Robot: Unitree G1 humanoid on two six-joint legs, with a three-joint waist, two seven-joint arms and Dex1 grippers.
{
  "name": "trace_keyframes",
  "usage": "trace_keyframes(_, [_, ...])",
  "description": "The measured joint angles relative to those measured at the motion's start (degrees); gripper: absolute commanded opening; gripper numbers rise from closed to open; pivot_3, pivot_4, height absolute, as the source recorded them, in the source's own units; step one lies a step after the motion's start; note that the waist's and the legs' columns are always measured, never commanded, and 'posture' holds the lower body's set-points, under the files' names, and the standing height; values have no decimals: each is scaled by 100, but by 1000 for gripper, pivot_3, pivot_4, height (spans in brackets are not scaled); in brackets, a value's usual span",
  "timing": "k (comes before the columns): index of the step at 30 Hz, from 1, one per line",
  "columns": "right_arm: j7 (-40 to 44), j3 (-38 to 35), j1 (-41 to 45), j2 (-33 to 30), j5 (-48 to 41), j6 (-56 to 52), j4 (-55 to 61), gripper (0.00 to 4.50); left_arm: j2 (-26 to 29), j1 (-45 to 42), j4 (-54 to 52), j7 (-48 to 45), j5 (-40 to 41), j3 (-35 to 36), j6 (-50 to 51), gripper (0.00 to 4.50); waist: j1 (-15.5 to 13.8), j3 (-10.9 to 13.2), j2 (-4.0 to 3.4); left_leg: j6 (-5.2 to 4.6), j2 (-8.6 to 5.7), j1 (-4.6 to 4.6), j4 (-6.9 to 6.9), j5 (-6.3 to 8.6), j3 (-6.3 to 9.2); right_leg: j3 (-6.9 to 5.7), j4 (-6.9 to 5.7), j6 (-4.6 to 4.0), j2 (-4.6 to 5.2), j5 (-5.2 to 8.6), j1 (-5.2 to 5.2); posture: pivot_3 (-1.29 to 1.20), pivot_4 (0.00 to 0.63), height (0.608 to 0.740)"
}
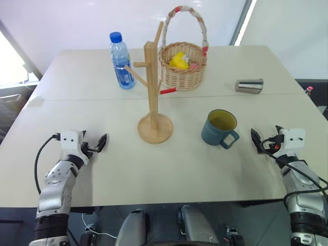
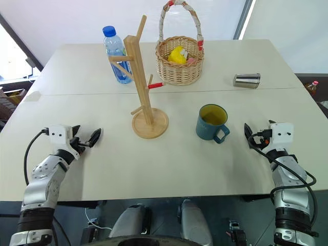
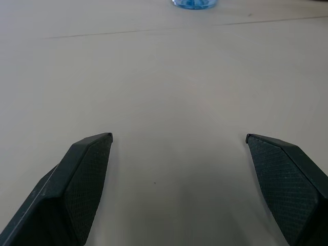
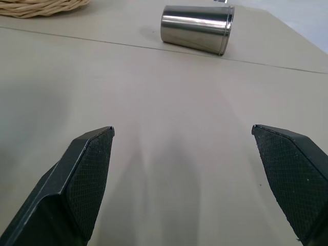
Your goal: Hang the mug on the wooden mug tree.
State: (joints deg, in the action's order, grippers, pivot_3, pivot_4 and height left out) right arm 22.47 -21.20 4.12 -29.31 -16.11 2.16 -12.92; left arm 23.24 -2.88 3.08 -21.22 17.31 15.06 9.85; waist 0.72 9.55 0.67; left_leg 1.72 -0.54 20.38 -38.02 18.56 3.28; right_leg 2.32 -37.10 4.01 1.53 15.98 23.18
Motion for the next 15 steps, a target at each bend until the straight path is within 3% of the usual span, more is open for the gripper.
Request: trace_keyframes(15, [-15,0,113,72,20,11,-149,4458,-182,282,-403,95,84,-12,116,4500,-2,0,-1,0,0,0,0,0,0,0,0,0,0,0,0,0,150,740])
